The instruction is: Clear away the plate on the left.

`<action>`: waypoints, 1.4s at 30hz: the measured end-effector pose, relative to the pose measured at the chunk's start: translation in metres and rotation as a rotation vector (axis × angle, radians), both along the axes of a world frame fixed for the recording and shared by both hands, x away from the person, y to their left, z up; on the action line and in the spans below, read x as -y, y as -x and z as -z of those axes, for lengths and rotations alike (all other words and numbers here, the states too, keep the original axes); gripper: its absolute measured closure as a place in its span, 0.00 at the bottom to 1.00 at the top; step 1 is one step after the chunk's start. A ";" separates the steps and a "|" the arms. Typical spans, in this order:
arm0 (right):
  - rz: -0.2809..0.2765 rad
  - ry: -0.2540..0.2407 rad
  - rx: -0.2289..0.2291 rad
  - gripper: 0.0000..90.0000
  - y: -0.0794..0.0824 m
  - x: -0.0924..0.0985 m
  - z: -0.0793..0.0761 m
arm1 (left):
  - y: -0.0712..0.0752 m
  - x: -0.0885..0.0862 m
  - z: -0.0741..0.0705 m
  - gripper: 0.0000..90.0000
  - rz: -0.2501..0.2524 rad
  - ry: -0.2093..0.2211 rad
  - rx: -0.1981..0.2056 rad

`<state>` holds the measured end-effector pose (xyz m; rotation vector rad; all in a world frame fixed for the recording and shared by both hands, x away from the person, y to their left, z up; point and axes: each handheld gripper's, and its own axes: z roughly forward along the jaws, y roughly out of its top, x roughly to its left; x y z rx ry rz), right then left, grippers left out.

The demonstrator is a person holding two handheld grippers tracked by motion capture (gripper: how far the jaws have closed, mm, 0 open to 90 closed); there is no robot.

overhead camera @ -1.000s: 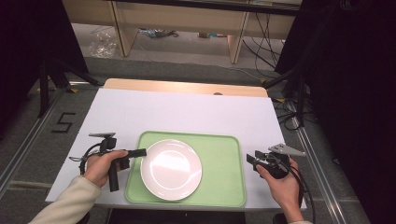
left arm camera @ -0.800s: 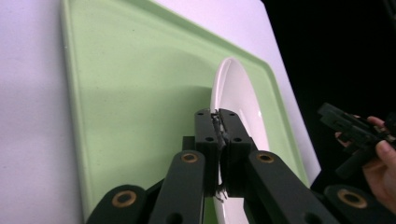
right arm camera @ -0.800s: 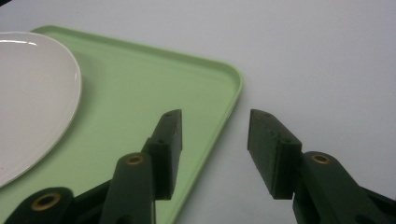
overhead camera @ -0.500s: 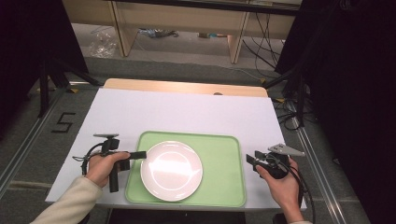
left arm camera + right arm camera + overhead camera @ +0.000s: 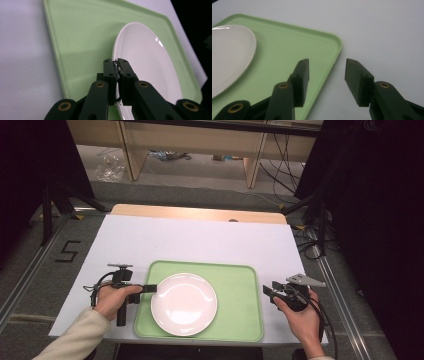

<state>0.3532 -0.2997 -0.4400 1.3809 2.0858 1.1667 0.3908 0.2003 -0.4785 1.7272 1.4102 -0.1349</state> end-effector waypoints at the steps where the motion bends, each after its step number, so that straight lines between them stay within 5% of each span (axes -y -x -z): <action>1: -0.004 0.002 0.011 0.61 0.000 -0.001 0.000 | 0.000 0.000 0.000 0.98 0.000 0.000 0.000; 2: -0.001 0.009 0.001 0.61 0.002 -0.001 -0.002 | 0.001 0.001 -0.002 0.97 0.005 0.025 0.005; 9: 0.011 0.004 0.008 0.57 0.001 -0.001 -0.002 | 0.002 -0.001 -0.010 0.86 -0.010 -0.036 0.107; 11: 0.009 0.014 0.012 0.56 0.002 0.002 -0.005 | 0.003 -0.005 -0.016 0.81 -0.018 -0.051 0.186; 13: 0.020 -0.008 0.022 0.56 0.001 0.001 -0.003 | 0.004 -0.006 -0.017 0.77 -0.027 -0.054 0.204; 16: 0.024 -0.013 0.025 0.55 0.002 0.002 -0.003 | 0.007 -0.010 -0.027 0.70 -0.033 -0.100 0.310; 23: 0.021 -0.019 0.034 0.53 0.002 0.002 -0.004 | 0.013 -0.011 -0.040 0.45 -0.035 -0.160 0.484; 26: 0.022 -0.020 0.037 0.53 0.001 0.002 -0.004 | 0.014 -0.012 -0.042 0.32 -0.055 -0.172 0.515; 30: 0.017 -0.009 0.024 0.53 0.003 0.003 -0.005 | 0.020 -0.018 -0.045 0.26 -0.069 -0.169 0.534; 42: 0.020 -0.024 0.045 0.52 0.002 0.002 -0.004 | 0.041 -0.040 -0.042 0.19 -0.062 -0.190 0.543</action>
